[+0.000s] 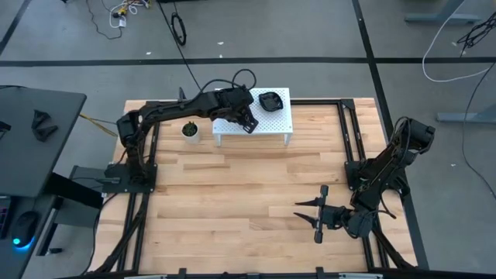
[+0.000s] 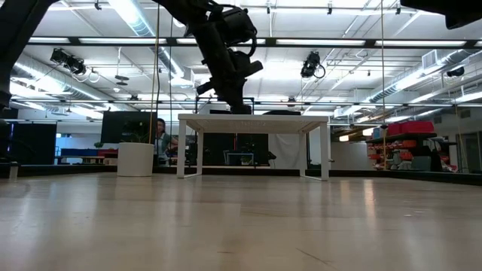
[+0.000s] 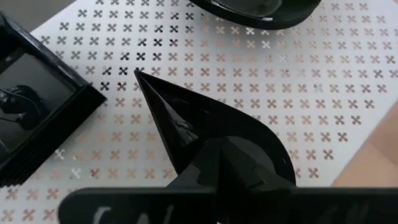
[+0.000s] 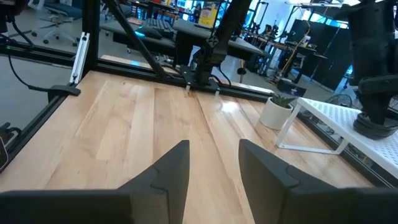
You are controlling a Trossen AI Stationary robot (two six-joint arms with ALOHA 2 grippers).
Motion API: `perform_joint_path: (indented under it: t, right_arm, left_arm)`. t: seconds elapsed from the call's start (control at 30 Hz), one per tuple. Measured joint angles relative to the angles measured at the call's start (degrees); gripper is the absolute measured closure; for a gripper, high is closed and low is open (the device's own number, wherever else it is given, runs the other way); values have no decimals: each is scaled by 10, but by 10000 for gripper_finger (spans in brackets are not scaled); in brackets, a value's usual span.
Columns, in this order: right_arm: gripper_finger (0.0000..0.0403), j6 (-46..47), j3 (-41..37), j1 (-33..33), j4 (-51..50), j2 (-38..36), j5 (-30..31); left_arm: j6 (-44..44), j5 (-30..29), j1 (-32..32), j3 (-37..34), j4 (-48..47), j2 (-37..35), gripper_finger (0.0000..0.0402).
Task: Pick & Place Mini shaped plates
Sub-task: Stack the black plate on top of the black plate on the shelf, then return to Home Position
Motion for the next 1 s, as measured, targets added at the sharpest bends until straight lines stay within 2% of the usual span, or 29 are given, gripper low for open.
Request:
perform_joint_path:
  t: [0.3,0.73,0.83,1.0]
  right_arm:
    - [262,0,0,0,0,0,0]
    - [262,-1,0,0,1,0,0]
    - [262,13,0,0,-8,0,0]
    - [262,62,-1,0,-38,0,-6]
  left_arm:
    - [4,6,0,0,-7,-6,395]
    - [20,6,-43,74,-45,-52,391]
    - [29,-10,-64,74,-91,-63,390]
    - [8,-94,-105,73,-219,-67,390]
